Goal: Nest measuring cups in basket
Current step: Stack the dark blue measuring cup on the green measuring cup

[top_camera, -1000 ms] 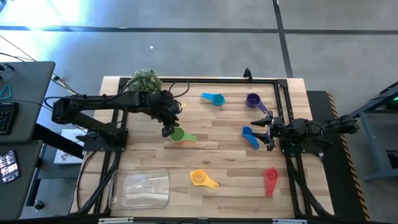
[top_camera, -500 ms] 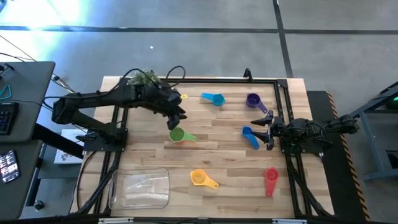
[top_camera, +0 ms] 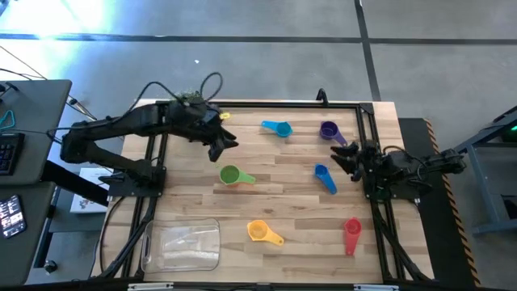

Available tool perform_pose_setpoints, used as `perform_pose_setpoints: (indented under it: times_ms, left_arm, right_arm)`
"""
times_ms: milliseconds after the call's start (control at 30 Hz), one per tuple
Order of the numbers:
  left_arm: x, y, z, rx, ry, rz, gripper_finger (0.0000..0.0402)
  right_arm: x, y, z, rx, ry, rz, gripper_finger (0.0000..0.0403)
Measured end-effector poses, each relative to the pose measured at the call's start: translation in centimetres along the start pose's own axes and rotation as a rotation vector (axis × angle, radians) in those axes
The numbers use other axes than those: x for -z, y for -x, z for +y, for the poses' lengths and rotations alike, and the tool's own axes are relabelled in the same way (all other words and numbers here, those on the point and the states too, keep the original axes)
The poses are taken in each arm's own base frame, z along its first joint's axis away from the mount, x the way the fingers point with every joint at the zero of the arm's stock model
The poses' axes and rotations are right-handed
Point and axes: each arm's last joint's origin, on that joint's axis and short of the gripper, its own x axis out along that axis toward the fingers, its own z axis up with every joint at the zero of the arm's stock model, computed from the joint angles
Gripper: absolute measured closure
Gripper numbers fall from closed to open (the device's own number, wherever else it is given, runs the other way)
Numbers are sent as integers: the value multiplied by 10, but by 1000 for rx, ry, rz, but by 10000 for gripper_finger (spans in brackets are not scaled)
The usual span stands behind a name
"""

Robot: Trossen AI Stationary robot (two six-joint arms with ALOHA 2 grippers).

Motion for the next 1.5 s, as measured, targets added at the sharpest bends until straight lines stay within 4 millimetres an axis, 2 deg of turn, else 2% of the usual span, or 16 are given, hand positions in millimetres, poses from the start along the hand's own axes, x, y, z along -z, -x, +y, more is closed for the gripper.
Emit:
perform_pose_setpoints:
  times_ms: [133,267,400,500,700,867,1033,1200,1333,1500]
  left_arm:
    - [0,25,-2,18,-1,-63,273]
    - [1,49,-4,33,-10,-127,273]
    - [3,70,-5,47,-30,-186,273]
    - [6,83,-6,54,-37,-219,273]
    - [13,104,-5,59,-88,-249,273]
    - [19,113,-3,48,-120,-240,273]
    - [25,118,0,14,-119,-209,273]
    - [27,119,2,-43,-138,-213,273]
    - [27,119,2,-46,-137,-210,273]
    - [28,119,3,-49,-136,-200,273]
  right_arm:
    - [-12,1,3,45,-57,-144,160]
    - [-29,4,9,-1,-41,-299,160]
    - [-56,10,22,-36,59,-396,160]
    - [-79,12,34,-7,162,-377,160]
    - [-124,12,56,177,246,-196,160]
    - [-142,-3,75,345,274,-11,160]
    - [-145,-31,93,519,351,170,160]
    - [-146,-54,101,695,329,358,160]
    - [-141,-72,97,823,261,532,160]
    - [-127,-91,77,929,171,769,160]
